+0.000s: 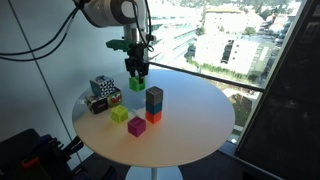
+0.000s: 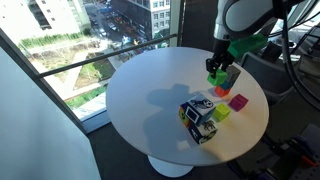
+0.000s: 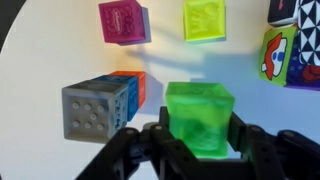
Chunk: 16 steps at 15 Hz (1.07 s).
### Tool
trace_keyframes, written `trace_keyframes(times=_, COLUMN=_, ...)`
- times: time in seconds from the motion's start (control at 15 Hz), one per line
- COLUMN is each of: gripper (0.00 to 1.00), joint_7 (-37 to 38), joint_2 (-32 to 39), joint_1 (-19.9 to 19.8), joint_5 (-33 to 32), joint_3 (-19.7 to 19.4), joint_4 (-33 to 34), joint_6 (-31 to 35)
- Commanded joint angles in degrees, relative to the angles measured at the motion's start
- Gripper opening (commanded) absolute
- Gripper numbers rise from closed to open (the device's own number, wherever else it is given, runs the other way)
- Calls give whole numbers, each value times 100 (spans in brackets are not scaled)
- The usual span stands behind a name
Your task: Put the green block on top of the grey block
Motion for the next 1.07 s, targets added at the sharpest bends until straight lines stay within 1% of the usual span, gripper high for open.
trace_keyframes(times=0.0, gripper=29, joint_7=-38, joint_2=-265, joint_1=-77, joint_5=-129, joint_3=-13, joint_4=69, joint_6=-311)
trace_keyframes(times=0.53, gripper=29, joint_7=-27, joint_2=-546, joint_1=-252, joint_5=-177, joint_3=-108, joint_4=103, joint_6=-409)
trace_keyframes(times=1.0, gripper=29, joint_7=-98, joint_2=-483, joint_1=-462, joint_5=-275, joint_3=-247, joint_4=172, joint_6=-347)
